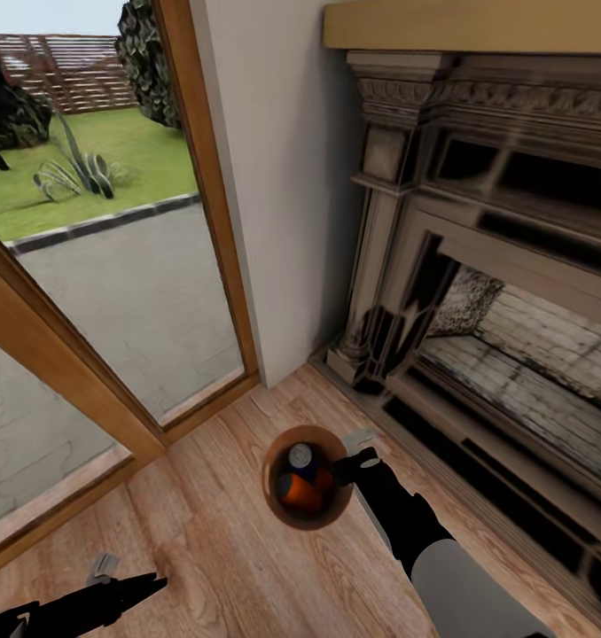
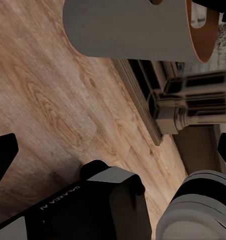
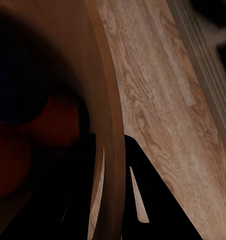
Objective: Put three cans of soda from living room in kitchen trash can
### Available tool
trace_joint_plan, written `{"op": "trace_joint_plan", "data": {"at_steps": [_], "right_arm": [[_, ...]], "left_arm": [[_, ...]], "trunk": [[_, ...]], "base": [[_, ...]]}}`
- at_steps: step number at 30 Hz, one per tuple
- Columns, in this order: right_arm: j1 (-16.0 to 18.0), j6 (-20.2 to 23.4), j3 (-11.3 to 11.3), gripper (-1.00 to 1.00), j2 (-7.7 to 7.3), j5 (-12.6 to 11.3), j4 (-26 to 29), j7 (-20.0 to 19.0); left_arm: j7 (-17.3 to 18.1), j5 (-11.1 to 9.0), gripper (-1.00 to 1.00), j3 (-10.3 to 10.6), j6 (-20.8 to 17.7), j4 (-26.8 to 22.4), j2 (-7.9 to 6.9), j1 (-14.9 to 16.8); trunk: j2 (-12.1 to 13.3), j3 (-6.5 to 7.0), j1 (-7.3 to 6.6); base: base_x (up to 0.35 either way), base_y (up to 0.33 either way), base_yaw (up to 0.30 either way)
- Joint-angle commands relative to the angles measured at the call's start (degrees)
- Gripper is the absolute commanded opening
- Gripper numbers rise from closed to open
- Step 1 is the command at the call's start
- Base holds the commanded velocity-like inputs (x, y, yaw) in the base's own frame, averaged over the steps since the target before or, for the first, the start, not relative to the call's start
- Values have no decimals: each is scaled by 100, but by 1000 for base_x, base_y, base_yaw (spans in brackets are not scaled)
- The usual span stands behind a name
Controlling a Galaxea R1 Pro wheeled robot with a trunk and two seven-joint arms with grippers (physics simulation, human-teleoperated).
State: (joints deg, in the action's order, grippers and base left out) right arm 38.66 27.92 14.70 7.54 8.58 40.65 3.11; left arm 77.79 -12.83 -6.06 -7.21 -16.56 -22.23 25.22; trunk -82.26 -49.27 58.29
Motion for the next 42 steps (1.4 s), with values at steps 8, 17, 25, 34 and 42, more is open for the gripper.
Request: {"op": "trace_joint_plan", "data": {"at_steps": [8, 17, 25, 34, 42], "right_arm": [[1, -6, -2, -100, 2, -41, 5, -30], [1, -6, -2, -100, 2, -41, 5, -30], [1, -6, -4, -100, 2, -41, 5, -30], [1, -6, -3, -100, 2, -41, 5, -30], [1, -6, -2, -100, 2, -41, 5, -30]], "left_arm": [[129, 0, 100, -10, -18, -318, -116, 0], [233, 0, 100, -18, -26, -424, -183, 0], [236, -2, 100, -18, -26, -427, -185, 0], [234, -1, 100, -25, -24, -427, -217, 0], [240, -8, 100, -41, -18, -427, -414, 0]], "trunk": [[-82, -36, 44], [-363, -162, 198], [-684, -305, 374], [-724, -323, 396], [-724, -323, 396]], "base": [[0, 0, 0], [0, 0, 0], [0, 0, 0], [0, 0, 0], [0, 0, 0]]}}
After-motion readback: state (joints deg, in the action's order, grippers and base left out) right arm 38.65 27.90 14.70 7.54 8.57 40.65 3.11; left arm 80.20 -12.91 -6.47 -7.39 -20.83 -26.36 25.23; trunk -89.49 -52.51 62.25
